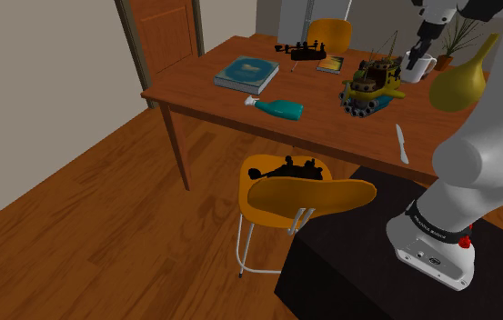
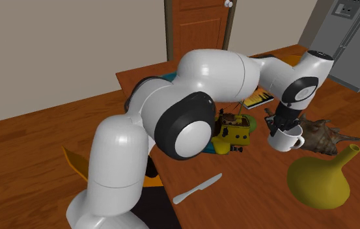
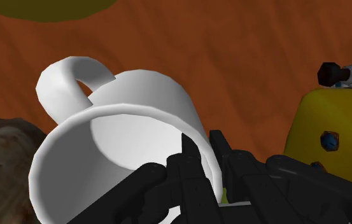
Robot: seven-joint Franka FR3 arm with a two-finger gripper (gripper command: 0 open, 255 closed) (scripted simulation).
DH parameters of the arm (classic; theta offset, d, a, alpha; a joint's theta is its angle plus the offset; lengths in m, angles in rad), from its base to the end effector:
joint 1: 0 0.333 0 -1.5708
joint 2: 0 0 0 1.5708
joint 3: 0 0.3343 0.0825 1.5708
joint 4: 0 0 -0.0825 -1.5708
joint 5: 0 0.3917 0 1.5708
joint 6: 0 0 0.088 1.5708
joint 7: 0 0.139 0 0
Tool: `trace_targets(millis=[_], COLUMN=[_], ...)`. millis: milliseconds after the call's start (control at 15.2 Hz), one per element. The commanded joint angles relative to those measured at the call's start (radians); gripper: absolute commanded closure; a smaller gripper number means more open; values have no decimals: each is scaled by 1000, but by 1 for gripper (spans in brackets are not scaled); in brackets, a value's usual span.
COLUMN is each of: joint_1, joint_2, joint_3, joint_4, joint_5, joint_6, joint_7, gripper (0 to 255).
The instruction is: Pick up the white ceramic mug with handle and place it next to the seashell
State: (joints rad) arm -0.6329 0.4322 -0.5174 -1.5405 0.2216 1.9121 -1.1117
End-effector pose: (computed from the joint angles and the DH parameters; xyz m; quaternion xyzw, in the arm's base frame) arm 0.3398 -0.5957 0.4114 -0.9993 0.0369 0.0004 0.0008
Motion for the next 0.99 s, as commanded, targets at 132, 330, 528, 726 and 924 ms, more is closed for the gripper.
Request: trace_targets(millis=[132, 330, 528, 726, 924], joint_1=[-1, -2, -3, -5, -5], joint_2=[16, 28, 42, 59, 59], joint_3=[5, 9, 14, 19, 19], joint_4=[-33, -57, -78, -98, -98], joint_5=[10, 18, 27, 37, 37], joint_6=[48, 82, 116, 150, 150], joint_7=[-7, -12, -18, -24, -24], gripper=[255, 255, 255, 255, 255])
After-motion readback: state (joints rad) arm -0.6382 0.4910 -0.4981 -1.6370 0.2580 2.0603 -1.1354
